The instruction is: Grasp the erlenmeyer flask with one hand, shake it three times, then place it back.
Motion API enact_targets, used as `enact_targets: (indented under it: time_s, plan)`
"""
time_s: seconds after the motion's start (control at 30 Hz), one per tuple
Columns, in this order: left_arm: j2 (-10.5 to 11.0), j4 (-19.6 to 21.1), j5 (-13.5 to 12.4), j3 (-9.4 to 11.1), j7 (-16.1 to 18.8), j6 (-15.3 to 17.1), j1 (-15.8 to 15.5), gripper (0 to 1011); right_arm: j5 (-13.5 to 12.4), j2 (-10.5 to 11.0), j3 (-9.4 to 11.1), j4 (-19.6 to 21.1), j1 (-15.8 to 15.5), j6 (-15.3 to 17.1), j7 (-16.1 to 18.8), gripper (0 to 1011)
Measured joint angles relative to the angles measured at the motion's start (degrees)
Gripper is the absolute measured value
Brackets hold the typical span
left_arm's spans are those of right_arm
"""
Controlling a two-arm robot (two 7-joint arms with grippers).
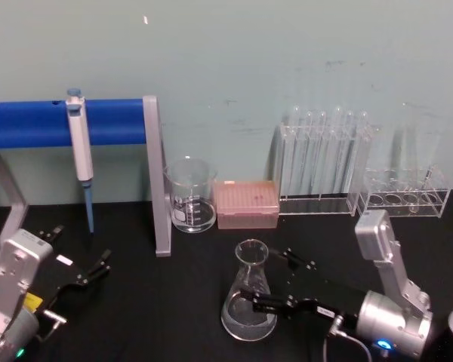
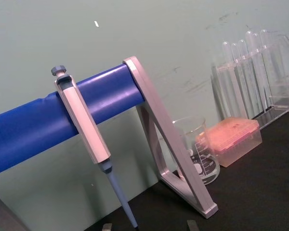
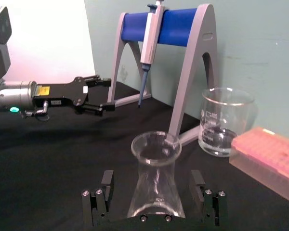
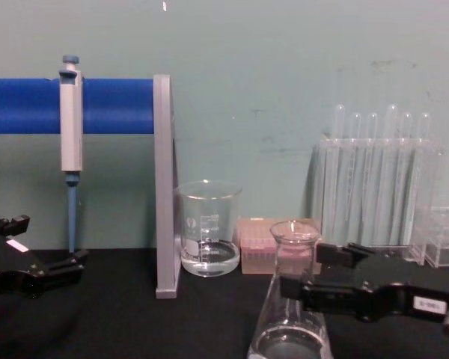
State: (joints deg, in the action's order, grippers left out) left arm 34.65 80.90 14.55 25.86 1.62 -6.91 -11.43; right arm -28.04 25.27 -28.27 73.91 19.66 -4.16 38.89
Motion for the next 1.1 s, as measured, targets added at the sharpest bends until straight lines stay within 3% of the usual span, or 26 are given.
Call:
enact_targets:
  time_s: [0.27, 0.43, 0.73, 1.1]
  plan:
    - [0.0, 0.0, 0.0, 0.0, 0.0, 0.0, 0.0, 1001, -1.2, 3.9, 2.1, 5.1, -4.2, 1.9, -2.5, 1000]
    - [0.0, 0.0, 0.0, 0.0, 0.0, 0.0, 0.0, 1001, -2.0, 5.3, 5.1, 7.5, -6.8, 2.8, -7.0, 1000]
    - [0.0, 0.0, 0.0, 0.0, 0.0, 0.0, 0.0, 1001, 1.7, 3.2, 10.2, 7.8, -8.8, 0.3, -18.1, 1000]
    - [0.0, 0.0, 0.0, 0.0, 0.0, 0.0, 0.0, 1001, 7.0, 0.1, 11.4, 4.5, -7.9, 0.1, -24.2, 1000]
